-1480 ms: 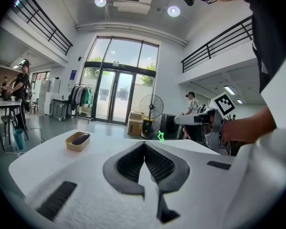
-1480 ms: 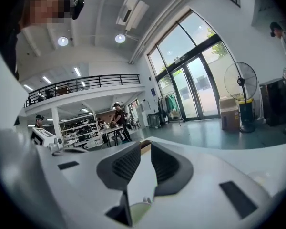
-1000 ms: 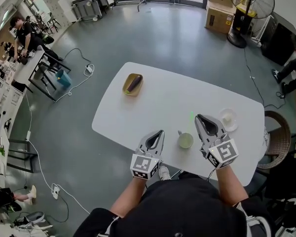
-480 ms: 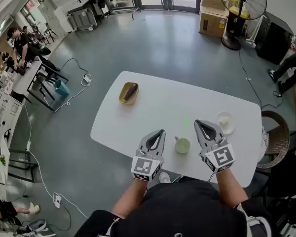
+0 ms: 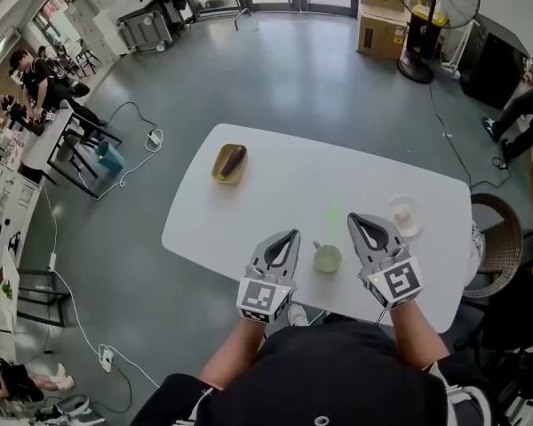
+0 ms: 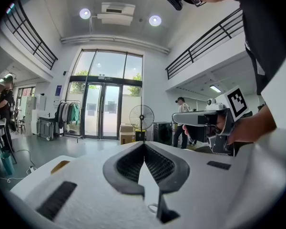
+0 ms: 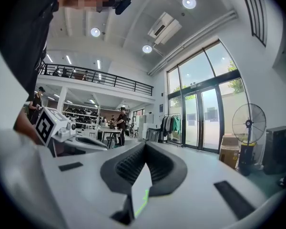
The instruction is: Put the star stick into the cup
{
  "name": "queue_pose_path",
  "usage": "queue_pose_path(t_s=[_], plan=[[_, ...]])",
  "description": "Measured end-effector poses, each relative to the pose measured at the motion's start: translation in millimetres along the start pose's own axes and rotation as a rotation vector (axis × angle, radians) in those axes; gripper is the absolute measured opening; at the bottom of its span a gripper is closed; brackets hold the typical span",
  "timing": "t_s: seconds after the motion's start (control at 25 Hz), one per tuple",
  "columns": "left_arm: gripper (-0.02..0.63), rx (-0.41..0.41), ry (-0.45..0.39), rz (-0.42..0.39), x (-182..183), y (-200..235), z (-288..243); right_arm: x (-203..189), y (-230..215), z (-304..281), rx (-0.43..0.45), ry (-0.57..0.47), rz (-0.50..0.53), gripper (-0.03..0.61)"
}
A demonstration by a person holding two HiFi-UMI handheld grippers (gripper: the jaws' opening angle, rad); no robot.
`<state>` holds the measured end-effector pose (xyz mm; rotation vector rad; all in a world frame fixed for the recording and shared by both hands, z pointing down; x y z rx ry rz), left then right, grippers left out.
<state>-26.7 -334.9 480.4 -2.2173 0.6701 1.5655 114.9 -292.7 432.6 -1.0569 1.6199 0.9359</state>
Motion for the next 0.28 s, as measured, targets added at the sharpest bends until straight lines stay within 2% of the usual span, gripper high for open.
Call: queue_pose_path(t_s=[0.28], plan=[[0.012, -0.011, -0.005, 0.008, -6.5, 2.0, -5.2, 1.4, 4.1, -8.1, 0.015, 0.039, -0.048, 0.003]])
Point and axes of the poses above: the fingertips, and each gripper's own axes: z backward along the fingers, y to its left, x out of its top, the point moved 3 cm from there along z, backward along the fingers, and after that the axes turned 13 degrees about y, right-handed, at the moved point
